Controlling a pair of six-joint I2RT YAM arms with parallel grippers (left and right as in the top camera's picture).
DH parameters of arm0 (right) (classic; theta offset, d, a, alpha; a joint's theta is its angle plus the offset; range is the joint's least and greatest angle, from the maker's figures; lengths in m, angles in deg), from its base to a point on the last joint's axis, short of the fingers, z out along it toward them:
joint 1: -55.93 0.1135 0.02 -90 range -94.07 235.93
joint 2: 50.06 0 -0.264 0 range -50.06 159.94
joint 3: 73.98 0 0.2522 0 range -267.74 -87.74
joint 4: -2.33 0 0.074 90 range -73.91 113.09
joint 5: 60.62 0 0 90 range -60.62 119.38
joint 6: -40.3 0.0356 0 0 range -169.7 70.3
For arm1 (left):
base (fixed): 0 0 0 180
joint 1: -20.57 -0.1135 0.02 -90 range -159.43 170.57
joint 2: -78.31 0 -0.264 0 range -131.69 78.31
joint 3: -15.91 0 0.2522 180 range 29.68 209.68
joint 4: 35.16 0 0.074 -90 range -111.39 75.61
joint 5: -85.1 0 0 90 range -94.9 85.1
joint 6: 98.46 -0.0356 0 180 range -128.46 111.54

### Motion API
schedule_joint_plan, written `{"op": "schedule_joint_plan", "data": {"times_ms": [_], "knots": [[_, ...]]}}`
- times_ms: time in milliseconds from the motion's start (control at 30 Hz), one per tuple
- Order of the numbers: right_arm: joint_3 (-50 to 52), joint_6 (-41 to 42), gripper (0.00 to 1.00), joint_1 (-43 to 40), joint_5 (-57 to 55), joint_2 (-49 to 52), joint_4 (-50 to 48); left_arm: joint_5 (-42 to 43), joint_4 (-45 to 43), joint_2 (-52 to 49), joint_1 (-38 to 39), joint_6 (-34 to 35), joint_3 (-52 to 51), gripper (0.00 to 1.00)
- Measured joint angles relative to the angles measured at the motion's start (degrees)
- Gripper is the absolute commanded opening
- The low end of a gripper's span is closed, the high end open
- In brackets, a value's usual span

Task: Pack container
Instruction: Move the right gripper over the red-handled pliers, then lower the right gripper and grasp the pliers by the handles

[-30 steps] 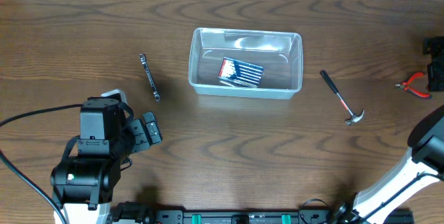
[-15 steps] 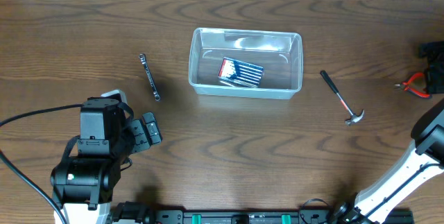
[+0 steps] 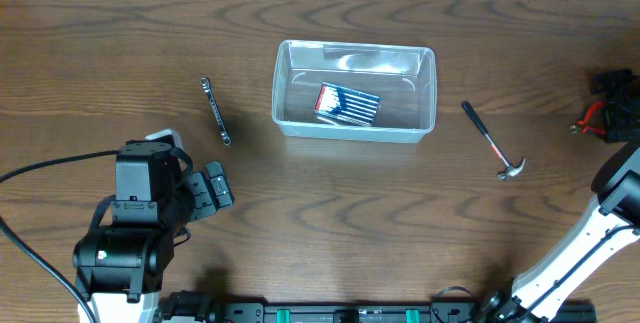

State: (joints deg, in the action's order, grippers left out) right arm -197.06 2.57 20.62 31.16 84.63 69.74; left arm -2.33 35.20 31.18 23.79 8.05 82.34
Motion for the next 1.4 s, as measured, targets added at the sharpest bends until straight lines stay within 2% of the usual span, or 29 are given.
{"op": "schedule_joint_plan", "data": {"times_ms": [567,967,1400], "knots": [[-0.02,-0.46,0.99,0.68,0.55,0.48,2.56,0.0,0.0,0.0,0.0,0.0,0.0,0.98],[-0.17,-4.7,0.99,0.83,0.31,0.48,4.57,0.0,0.0,0.0,0.0,0.0,0.0,0.98],[-5.86,-7.78,0.99,5.38,-1.2,0.48,2.97,0.0,0.0,0.0,0.0,0.0,0.0,0.98]]}}
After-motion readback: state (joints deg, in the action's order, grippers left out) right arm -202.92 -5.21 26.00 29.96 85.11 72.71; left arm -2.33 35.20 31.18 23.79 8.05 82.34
